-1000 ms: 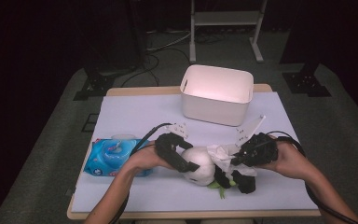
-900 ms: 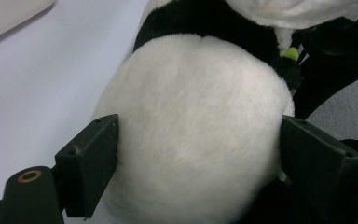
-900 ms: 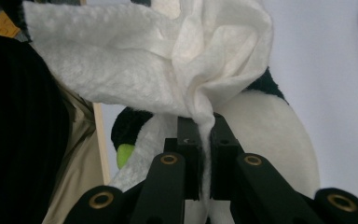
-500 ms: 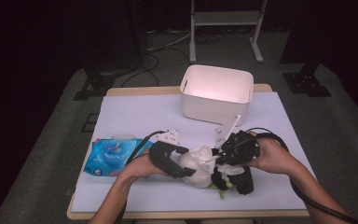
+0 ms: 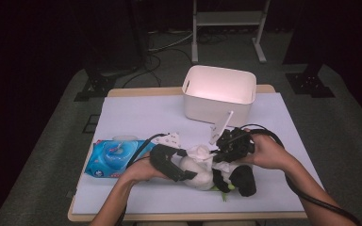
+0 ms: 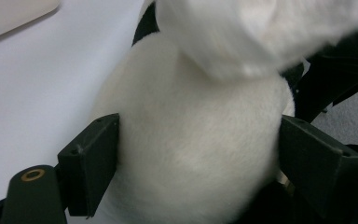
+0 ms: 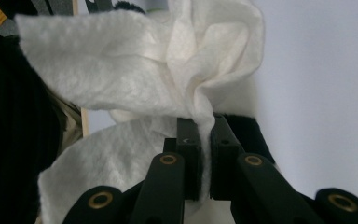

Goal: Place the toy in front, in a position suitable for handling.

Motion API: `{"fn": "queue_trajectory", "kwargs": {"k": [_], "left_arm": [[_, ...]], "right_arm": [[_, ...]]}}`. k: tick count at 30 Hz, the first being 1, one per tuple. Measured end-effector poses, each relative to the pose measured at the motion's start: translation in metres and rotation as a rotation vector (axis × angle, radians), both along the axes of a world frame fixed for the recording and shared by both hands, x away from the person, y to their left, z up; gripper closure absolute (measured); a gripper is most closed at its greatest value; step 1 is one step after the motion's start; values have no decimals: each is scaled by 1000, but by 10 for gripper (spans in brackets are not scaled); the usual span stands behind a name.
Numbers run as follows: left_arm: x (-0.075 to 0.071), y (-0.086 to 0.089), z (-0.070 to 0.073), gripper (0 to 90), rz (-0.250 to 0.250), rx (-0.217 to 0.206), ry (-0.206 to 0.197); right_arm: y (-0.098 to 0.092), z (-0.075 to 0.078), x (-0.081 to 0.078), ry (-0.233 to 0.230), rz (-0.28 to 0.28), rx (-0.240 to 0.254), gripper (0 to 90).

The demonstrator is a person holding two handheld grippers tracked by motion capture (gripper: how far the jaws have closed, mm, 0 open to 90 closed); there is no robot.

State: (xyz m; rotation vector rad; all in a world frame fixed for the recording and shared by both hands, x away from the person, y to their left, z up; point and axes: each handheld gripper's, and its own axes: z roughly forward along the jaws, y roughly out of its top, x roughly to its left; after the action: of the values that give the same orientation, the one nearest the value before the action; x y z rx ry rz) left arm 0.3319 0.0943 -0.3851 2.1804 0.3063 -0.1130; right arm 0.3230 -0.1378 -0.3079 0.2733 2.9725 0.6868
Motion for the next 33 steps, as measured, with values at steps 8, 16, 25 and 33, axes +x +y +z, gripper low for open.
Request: {"fn": "queue_trajectory", "kwargs": {"k": [8,16,25,33], "left_arm": [[-1,-2,2,159,-1,11,2],[-1,-3,3,149,-6,22,1],[-1,-7,7,123,-11,46,24],[5,-17,15,84,-19,83,31]], "right_arm": [[-37,10,-3,-17,-62,31,846],[-70,11,-3,-19,-125,33,843],[-84,3,-8,7,-141,71,844],[-87,-5,-13,9,-138,113,847]]}}
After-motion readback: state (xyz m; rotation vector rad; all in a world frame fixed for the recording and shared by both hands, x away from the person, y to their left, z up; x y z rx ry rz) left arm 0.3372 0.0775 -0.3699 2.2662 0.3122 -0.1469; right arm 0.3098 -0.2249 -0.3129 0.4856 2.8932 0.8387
